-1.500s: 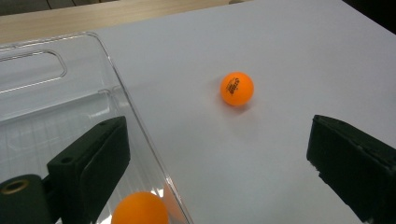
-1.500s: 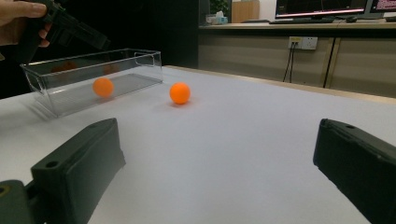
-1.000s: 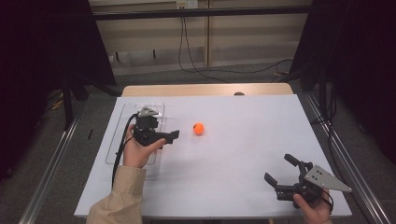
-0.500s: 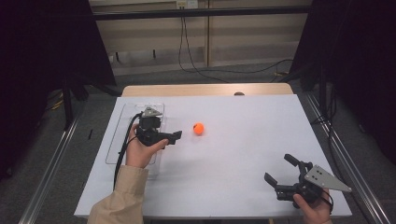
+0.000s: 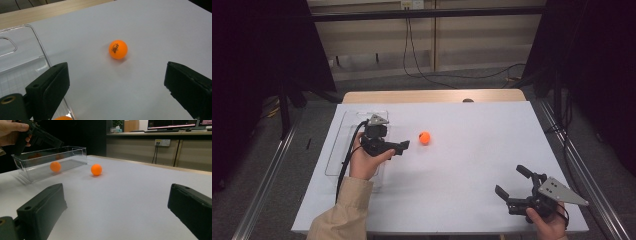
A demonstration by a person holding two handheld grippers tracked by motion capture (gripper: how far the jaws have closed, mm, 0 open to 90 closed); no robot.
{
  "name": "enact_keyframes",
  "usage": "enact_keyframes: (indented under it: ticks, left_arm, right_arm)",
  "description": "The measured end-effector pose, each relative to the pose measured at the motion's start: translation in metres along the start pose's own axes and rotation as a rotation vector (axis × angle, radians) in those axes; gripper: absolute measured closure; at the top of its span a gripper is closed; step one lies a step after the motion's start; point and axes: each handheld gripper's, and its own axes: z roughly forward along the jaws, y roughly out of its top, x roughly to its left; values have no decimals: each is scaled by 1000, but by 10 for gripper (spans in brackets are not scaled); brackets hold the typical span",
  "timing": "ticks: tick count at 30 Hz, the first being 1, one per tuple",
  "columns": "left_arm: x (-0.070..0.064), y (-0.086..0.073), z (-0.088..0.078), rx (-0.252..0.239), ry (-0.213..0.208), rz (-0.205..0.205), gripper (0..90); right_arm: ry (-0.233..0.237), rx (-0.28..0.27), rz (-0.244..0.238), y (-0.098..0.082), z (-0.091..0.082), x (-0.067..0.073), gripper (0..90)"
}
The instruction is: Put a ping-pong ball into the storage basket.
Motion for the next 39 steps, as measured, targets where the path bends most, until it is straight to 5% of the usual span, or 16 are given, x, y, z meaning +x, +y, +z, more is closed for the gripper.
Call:
enact_keyframes:
  ticks: [39]
  left_arm:
    - [-15,3,15,18,-39,40,62]
  right_arm:
    - [6,2,0,0,0,0,7]
